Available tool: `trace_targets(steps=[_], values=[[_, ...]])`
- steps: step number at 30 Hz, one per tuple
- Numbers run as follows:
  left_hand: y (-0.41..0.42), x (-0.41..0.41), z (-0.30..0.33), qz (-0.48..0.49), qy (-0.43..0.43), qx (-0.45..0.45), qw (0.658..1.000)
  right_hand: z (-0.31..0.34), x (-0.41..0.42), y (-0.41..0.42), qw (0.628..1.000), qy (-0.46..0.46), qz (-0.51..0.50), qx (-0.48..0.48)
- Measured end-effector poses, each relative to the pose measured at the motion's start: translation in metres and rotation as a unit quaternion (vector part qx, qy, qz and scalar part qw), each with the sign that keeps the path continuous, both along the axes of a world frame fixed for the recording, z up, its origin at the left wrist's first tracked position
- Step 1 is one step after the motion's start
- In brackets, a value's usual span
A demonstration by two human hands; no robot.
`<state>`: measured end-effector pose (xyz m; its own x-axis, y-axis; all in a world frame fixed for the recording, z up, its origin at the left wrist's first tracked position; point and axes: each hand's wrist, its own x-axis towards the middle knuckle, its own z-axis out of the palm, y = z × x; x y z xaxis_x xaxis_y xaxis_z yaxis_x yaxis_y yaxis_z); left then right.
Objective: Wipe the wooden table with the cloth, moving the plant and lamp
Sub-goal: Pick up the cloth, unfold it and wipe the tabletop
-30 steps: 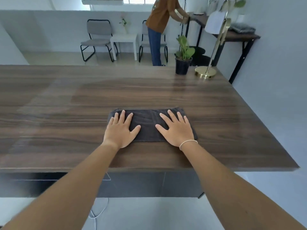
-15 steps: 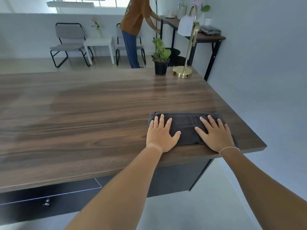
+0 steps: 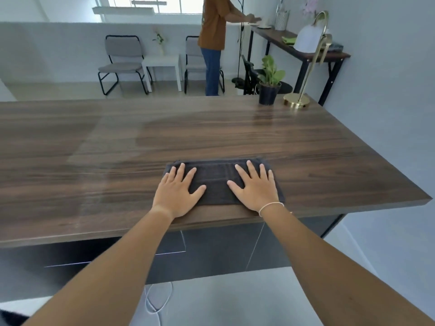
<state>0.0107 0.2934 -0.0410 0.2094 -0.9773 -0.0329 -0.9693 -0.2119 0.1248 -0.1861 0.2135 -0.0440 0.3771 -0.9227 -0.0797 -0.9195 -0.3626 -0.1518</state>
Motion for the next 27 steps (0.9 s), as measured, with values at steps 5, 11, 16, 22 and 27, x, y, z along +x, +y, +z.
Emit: trace_targets(steps=[5,11,16,22,27], values=[[0.002,-0.014,-0.001,0.033,-0.012,0.013,0.999,-0.002,-0.008,-0.012,0.999,-0.009,0.029,0.01],[0.011,-0.001,-0.001,0.068,-0.027,0.017,0.997,0.0,0.007,-0.008,0.997,-0.041,0.072,-0.001],[-0.032,-0.068,0.001,0.054,-0.016,0.01,0.998,0.0,-0.064,-0.048,0.997,-0.034,0.063,0.001],[-0.106,-0.176,0.001,0.0,-0.013,0.008,1.0,0.002,-0.179,-0.104,0.999,-0.03,0.013,-0.007],[-0.147,-0.225,0.0,-0.012,-0.013,0.007,1.0,0.0,-0.233,-0.134,0.999,-0.028,0.004,-0.014]])
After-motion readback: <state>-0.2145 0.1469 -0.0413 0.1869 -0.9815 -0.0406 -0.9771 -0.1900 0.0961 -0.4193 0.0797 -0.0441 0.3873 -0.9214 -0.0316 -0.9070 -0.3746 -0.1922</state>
